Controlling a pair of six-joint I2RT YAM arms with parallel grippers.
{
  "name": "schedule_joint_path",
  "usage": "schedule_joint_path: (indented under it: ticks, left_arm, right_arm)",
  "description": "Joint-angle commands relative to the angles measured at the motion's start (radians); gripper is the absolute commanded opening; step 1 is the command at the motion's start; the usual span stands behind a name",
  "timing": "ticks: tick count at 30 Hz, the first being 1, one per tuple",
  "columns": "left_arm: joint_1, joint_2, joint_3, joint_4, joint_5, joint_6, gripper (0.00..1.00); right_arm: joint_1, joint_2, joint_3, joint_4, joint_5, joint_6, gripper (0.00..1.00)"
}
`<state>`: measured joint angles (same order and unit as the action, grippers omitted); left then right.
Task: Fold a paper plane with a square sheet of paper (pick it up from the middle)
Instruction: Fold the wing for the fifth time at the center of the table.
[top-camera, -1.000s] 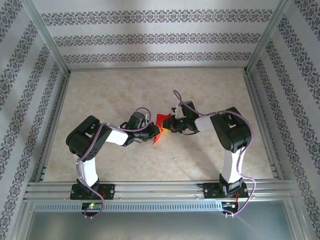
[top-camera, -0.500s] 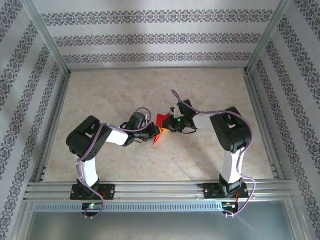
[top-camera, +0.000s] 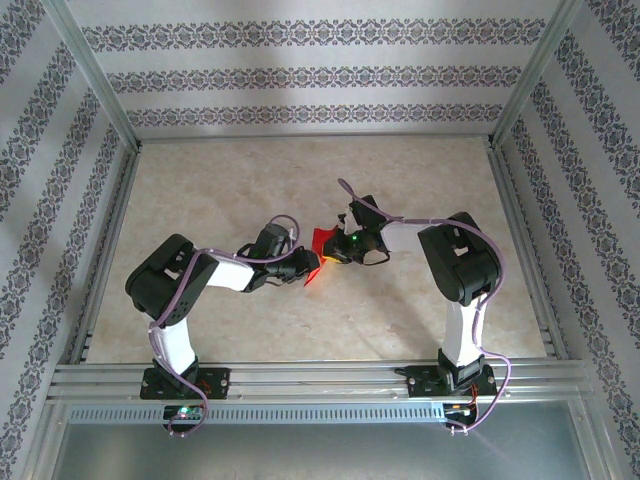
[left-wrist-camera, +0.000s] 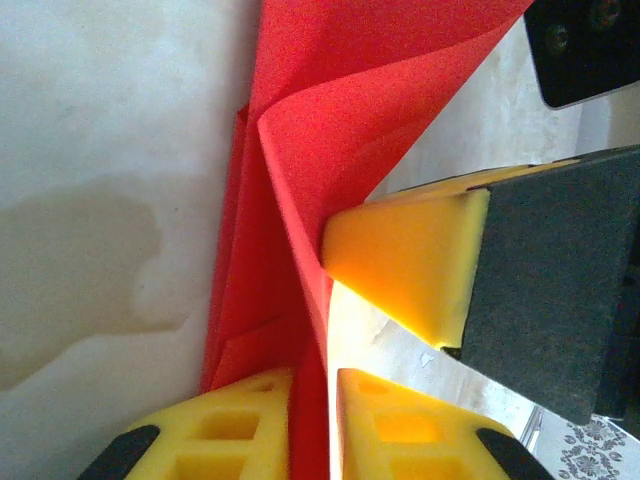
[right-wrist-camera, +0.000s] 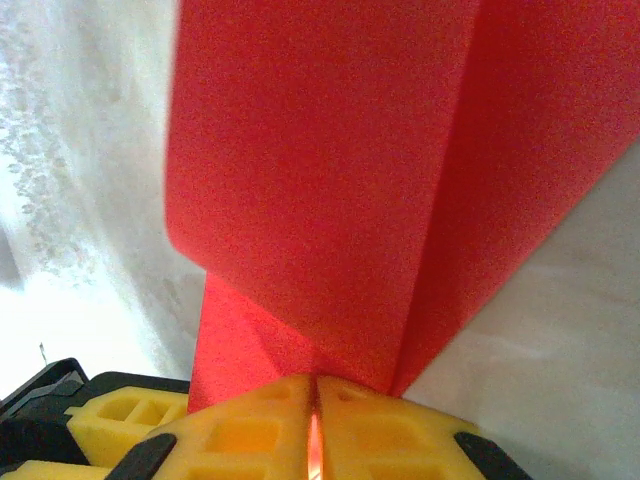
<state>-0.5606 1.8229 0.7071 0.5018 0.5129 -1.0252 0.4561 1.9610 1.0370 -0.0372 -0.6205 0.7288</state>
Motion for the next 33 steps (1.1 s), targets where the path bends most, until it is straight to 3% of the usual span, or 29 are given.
schedule_joint_path:
  ticks: [1,17,33]
  left_arm:
    - [0.013,-0.028,-0.026,-0.092,-0.011,0.005,0.18]
    - [0.013,-0.026,-0.014,-0.191,-0.024,0.022,0.12]
    - [0.015,-0.105,-0.034,-0.241,0.061,0.135,0.22]
  right_arm:
    - [0.006,0.079,-0.009,-0.074,0.156,-0.041,0.14]
    - [0.009,0.086,0.0,-0.089,0.159,-0.045,0.13]
    - [0.009,0.095,0.009,-0.103,0.155,-0.049,0.13]
